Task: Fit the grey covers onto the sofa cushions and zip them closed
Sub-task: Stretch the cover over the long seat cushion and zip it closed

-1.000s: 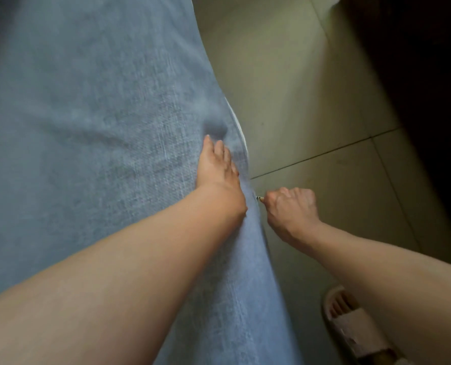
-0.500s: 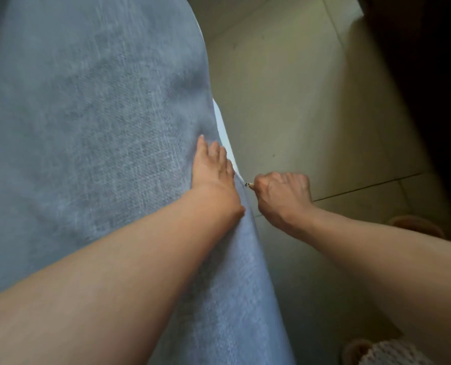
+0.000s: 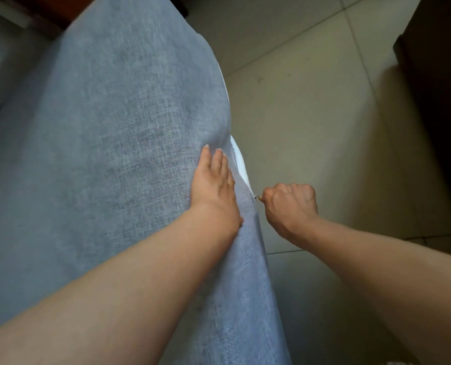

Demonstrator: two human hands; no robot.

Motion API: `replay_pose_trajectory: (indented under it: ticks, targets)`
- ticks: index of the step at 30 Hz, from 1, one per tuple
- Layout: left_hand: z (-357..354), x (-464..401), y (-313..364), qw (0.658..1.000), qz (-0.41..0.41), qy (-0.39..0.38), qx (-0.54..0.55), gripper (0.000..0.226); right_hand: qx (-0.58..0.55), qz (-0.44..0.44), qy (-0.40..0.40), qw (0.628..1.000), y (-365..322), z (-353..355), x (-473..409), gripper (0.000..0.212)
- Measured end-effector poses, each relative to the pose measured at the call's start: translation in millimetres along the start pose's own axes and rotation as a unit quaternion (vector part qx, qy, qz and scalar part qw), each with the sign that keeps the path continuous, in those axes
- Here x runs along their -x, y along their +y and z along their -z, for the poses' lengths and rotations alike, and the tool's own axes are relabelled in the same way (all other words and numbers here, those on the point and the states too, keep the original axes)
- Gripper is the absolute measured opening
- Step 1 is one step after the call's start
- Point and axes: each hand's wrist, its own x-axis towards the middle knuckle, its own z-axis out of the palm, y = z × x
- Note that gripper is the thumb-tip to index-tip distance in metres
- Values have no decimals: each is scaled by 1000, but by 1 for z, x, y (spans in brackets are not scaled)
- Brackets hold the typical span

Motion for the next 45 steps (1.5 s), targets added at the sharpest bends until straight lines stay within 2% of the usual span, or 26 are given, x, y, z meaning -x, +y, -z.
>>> replay_pose_trajectory:
  ticks: [6, 19, 33, 37, 45]
  targets:
    - [9, -14, -31, 1000, 9, -2, 11, 89, 23, 30, -34, 999, 1, 17, -12, 32]
    - [42, -99, -129, 998, 30, 60, 13, 91, 31, -3, 16, 999, 13, 71, -148, 29]
    - [74, -161, -228, 994, 39, 96, 43, 76, 48, -11, 22, 999, 22, 141, -273, 30]
    - [81, -174, -244, 994, 45, 78, 60, 67, 51, 19, 8, 999, 21, 161, -306, 30]
    - [84, -182, -250, 992, 44, 48, 106, 58, 56, 19, -61, 996, 15, 163, -327, 24]
